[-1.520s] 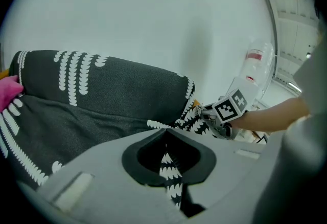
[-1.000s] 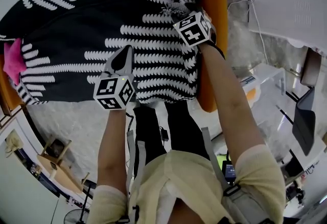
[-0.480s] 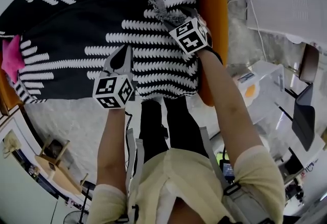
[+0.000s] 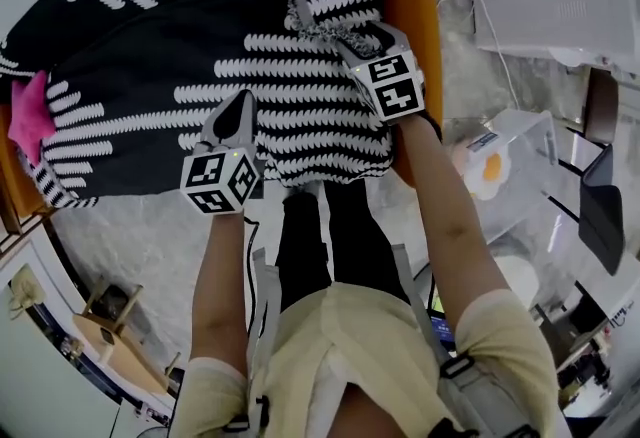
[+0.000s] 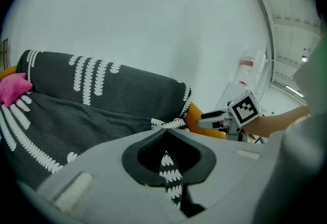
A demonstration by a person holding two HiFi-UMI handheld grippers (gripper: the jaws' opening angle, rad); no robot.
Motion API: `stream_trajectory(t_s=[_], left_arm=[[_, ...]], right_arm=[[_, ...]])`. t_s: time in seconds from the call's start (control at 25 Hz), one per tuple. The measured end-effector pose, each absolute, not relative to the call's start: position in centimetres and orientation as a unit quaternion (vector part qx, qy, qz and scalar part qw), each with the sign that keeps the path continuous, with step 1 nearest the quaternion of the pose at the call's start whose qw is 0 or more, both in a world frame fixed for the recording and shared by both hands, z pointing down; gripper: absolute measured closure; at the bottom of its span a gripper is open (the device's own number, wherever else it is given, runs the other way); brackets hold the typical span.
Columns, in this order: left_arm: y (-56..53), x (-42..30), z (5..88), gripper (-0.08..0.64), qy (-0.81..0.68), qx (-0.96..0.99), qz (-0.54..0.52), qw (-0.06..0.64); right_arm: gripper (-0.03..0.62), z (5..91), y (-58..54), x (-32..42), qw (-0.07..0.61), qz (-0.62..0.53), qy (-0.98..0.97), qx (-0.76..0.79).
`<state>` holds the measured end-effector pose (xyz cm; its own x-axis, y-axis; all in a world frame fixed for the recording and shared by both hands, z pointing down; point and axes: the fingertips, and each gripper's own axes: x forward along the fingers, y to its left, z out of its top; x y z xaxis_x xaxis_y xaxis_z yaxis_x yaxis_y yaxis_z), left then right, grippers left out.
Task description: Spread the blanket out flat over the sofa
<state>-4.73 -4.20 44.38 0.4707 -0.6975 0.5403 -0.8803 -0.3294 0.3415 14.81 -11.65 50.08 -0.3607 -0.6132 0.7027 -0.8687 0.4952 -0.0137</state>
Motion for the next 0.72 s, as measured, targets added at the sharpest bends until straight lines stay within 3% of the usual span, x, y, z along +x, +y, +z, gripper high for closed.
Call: stream_trajectory(t_s=[0.72], left_arm=[[3.5, -10.2, 37.1, 0.558, -0.516, 0.794, 0.092, 0.309]], right_arm=[[0.403, 40.0, 3.1, 15.3, 0.230, 0.244, -0.770, 0.542]])
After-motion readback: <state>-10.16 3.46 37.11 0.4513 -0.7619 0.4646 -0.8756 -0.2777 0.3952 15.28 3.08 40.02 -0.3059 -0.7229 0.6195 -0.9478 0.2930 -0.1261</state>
